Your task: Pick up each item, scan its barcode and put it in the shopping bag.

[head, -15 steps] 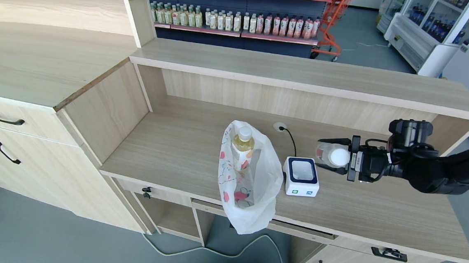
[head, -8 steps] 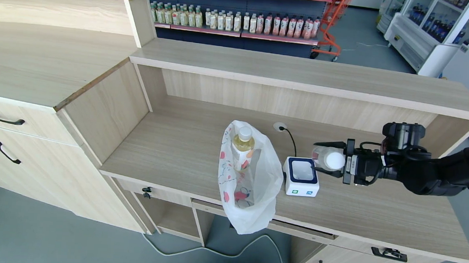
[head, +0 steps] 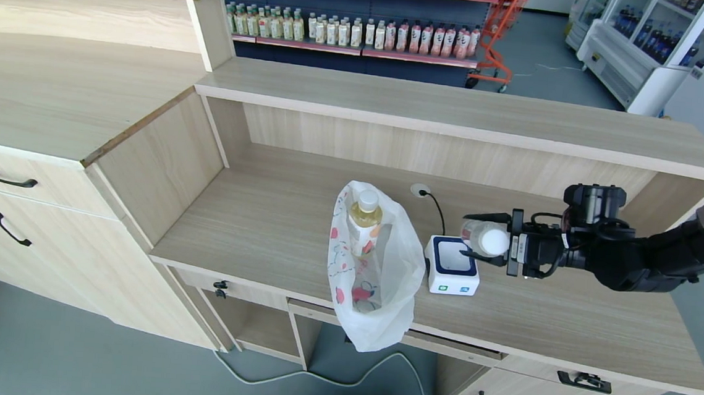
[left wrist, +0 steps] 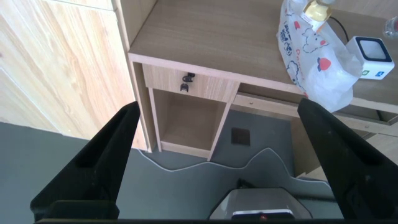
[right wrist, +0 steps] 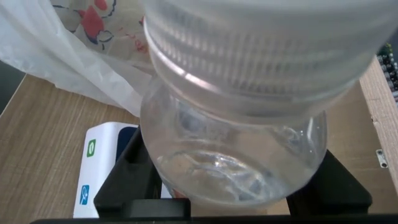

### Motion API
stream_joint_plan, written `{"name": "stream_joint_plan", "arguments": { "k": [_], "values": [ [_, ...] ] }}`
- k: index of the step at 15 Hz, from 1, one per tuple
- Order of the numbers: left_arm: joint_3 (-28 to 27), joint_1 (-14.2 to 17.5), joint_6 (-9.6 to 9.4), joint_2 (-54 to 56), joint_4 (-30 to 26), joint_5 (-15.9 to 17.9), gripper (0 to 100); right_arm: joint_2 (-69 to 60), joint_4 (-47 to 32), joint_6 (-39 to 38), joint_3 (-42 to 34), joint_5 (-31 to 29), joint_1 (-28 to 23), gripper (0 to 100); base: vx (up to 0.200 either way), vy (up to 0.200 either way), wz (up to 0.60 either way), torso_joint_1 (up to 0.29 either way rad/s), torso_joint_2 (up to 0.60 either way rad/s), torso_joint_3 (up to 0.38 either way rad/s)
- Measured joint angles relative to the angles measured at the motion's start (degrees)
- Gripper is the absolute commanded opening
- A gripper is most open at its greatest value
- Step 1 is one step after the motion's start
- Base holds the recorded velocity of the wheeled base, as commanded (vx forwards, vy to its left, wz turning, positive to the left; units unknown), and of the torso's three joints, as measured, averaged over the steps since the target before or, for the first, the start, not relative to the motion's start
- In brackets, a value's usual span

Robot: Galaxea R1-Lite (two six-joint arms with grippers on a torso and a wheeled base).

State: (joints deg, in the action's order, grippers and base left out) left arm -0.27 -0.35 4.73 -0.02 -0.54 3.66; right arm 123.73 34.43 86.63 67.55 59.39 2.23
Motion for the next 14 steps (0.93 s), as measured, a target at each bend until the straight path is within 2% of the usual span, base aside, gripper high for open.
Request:
{"name": "stream_joint_plan", "arguments": {
  "k": [6, 14],
  "values": [
    [0.0, 0.0, 0.0, 0.0, 0.0, 0.0, 100, 3.0, 0.0, 0.0, 3.9, 0.0, 1.0, 0, 0.0, 0.0, 0.0, 0.0, 0.0, 0.0],
    [0.0, 0.0, 0.0, 0.0, 0.0, 0.0, 100, 4.8, 0.2, 0.0, 5.2, 0.3, 1.7, 0, 0.0, 0.0, 0.0, 0.0, 0.0, 0.0]
  ]
}}
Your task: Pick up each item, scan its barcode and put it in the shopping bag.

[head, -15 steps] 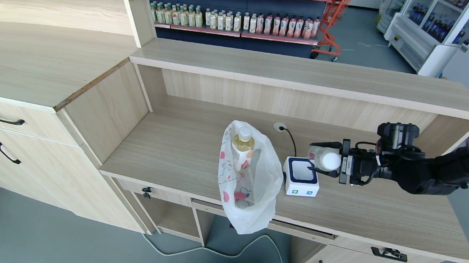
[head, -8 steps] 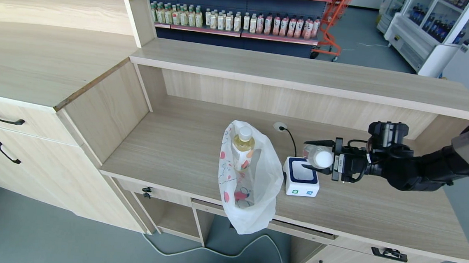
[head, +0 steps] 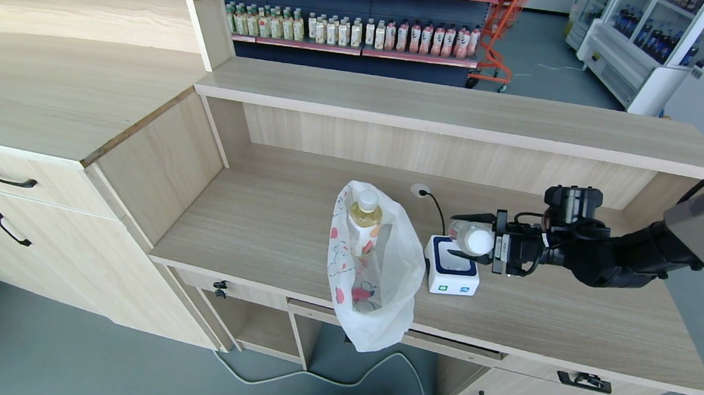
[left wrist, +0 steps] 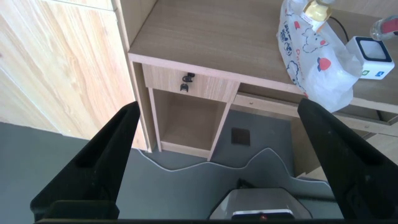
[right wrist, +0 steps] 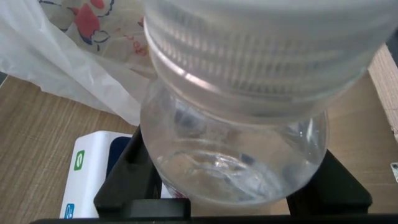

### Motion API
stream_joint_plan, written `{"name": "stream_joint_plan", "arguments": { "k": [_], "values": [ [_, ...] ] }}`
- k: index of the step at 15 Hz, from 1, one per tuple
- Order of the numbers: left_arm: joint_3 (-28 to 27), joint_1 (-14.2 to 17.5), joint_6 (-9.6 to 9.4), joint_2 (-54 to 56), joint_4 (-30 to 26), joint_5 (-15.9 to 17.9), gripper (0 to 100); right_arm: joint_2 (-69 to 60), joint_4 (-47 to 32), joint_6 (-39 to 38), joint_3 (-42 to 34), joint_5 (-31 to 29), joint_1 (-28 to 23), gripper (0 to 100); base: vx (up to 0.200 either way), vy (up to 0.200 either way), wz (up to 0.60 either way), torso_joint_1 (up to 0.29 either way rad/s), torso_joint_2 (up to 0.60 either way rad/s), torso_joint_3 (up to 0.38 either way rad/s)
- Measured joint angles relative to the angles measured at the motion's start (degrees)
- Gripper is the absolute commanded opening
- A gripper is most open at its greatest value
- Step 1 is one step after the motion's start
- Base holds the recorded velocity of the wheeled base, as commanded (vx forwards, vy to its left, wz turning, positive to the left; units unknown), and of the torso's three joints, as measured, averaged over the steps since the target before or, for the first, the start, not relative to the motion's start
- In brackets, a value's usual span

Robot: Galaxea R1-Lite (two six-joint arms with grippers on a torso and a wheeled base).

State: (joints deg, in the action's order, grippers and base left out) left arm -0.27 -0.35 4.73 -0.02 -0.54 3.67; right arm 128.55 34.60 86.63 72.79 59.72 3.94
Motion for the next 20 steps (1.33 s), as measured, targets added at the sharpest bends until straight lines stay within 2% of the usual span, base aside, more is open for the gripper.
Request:
{"name": "stream_joint_plan", "arguments": {
  "k": [20],
  "values": [
    [0.0, 0.0, 0.0, 0.0, 0.0, 0.0, 100, 5.0, 1.5, 0.1, 5.1, 0.2, 2.0, 0, 0.0, 0.0, 0.0, 0.0, 0.0, 0.0]
  ]
}}
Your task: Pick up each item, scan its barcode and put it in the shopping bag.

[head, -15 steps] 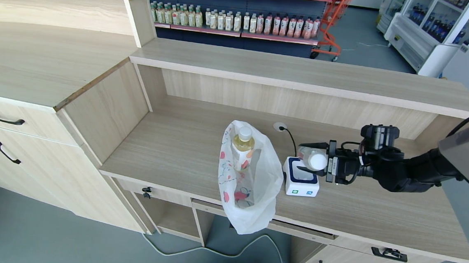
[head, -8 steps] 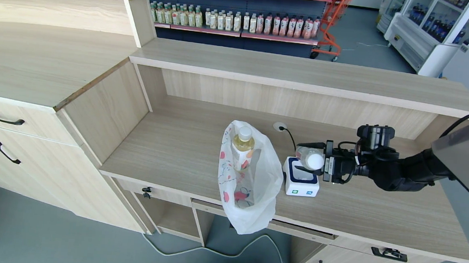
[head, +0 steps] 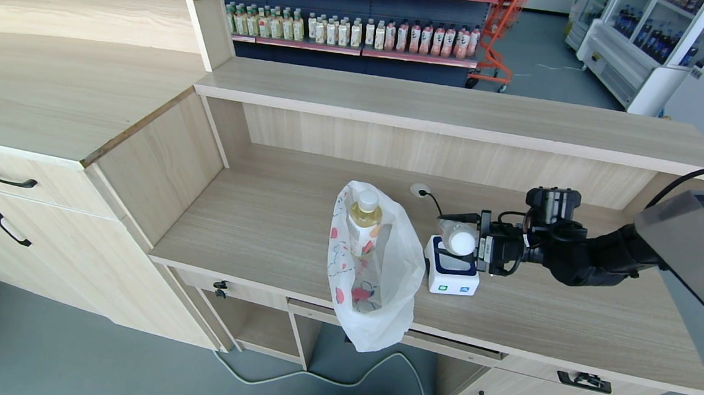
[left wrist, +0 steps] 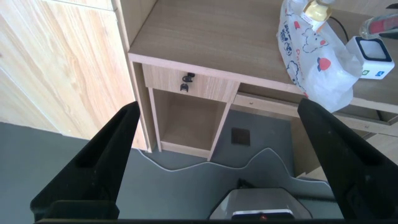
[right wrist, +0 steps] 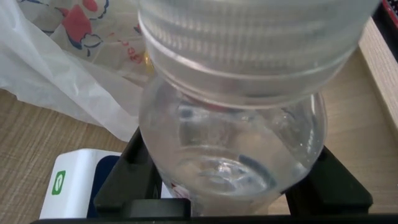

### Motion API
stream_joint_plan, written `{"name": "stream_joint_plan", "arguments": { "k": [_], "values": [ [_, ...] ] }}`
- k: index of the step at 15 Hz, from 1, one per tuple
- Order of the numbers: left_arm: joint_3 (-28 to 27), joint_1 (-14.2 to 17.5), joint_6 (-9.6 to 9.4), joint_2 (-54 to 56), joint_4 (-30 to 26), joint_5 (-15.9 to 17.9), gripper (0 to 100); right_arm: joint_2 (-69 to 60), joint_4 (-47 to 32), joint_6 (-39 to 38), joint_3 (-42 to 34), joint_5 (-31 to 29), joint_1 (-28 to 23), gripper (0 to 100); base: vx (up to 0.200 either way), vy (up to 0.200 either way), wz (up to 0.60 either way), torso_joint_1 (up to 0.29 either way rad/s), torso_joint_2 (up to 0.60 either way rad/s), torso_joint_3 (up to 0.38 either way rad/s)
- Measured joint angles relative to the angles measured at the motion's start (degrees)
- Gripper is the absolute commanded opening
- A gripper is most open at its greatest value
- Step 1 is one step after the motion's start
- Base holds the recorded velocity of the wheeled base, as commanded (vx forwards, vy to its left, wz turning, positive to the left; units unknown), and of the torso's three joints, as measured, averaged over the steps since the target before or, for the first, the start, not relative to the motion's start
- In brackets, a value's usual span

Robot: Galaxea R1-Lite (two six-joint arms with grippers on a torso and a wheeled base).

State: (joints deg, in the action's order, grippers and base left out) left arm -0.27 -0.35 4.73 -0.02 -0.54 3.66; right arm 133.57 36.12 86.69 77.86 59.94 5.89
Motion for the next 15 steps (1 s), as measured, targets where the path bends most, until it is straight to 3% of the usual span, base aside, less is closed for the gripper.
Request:
{"name": "stream_joint_plan", "arguments": {
  "k": [5, 8, 12, 14, 15],
  "values": [
    [0.0, 0.0, 0.0, 0.0, 0.0, 0.0, 100, -0.9, -0.4, -1.1, -0.4, -0.2, -0.2, 0, 0.0, 0.0, 0.0, 0.0, 0.0, 0.0],
    [0.0, 0.0, 0.0, 0.0, 0.0, 0.0, 100, -5.2, -0.4, -7.1, -3.4, -0.3, -1.5, 0, 0.0, 0.0, 0.0, 0.0, 0.0, 0.0],
    [0.0, 0.0, 0.0, 0.0, 0.0, 0.0, 100, -19.5, -0.4, -25.0, -10.8, -2.9, -4.2, 0, 0.0, 0.0, 0.0, 0.0, 0.0, 0.0],
    [0.0, 0.0, 0.0, 0.0, 0.0, 0.0, 100, -29.1, -0.3, -40.3, -14.9, -8.9, -6.5, 0, 0.0, 0.0, 0.0, 0.0, 0.0, 0.0],
    [0.0, 0.0, 0.0, 0.0, 0.0, 0.0, 100, -34.4, -0.3, -51.4, -17.5, -15.3, -8.2, 0, 0.0, 0.0, 0.0, 0.0, 0.0, 0.0]
  ]
}}
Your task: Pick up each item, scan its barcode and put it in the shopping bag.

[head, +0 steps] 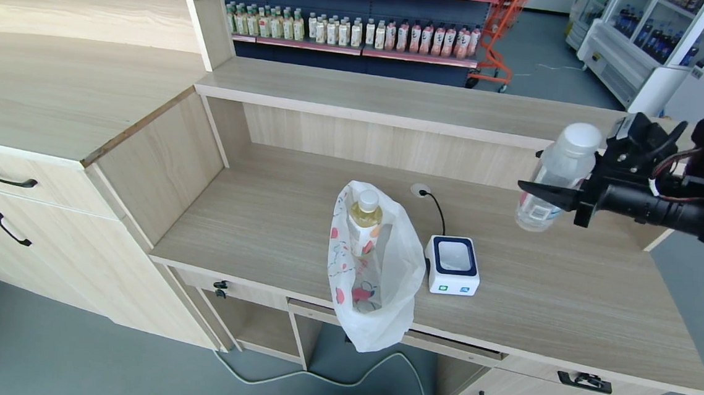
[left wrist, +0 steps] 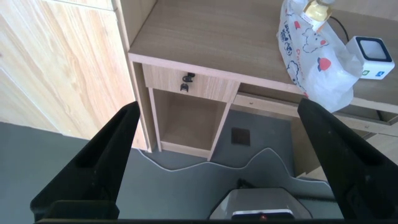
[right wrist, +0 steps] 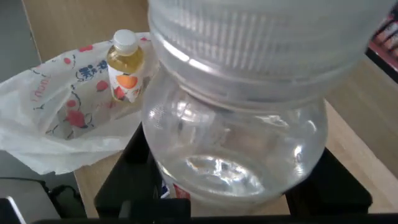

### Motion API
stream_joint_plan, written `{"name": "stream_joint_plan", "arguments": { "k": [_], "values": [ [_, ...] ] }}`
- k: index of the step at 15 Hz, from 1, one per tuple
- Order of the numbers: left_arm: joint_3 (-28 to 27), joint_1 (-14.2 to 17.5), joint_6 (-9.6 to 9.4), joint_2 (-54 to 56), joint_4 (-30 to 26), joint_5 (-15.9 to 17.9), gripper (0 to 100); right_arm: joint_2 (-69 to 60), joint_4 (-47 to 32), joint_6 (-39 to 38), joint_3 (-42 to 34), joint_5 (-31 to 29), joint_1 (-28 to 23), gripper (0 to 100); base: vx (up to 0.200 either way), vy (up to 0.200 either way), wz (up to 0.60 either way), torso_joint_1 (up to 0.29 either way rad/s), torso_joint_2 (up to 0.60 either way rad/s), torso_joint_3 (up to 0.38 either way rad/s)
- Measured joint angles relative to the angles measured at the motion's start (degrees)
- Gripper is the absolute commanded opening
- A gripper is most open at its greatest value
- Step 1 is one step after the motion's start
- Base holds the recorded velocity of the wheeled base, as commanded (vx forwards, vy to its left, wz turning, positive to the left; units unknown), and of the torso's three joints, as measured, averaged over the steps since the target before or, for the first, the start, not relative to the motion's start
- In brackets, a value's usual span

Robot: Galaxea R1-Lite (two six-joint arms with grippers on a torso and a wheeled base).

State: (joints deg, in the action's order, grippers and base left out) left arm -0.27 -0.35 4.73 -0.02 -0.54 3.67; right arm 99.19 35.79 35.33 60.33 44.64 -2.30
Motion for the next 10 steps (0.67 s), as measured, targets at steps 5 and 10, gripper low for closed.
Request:
{"name": "stream_joint_plan", "arguments": {
  "k": [5, 10],
  "values": [
    [0.0, 0.0, 0.0, 0.0, 0.0, 0.0, 100, -17.6, 1.2, -20.6, -17.1, -33.8, -4.3, 0, 0.0, 0.0, 0.0, 0.0, 0.0, 0.0],
    [0.0, 0.0, 0.0, 0.0, 0.0, 0.0, 100, -23.8, 2.6, -14.3, -23.5, -53.2, -4.5, 0, 0.0, 0.0, 0.0, 0.0, 0.0, 0.0]
  ]
}}
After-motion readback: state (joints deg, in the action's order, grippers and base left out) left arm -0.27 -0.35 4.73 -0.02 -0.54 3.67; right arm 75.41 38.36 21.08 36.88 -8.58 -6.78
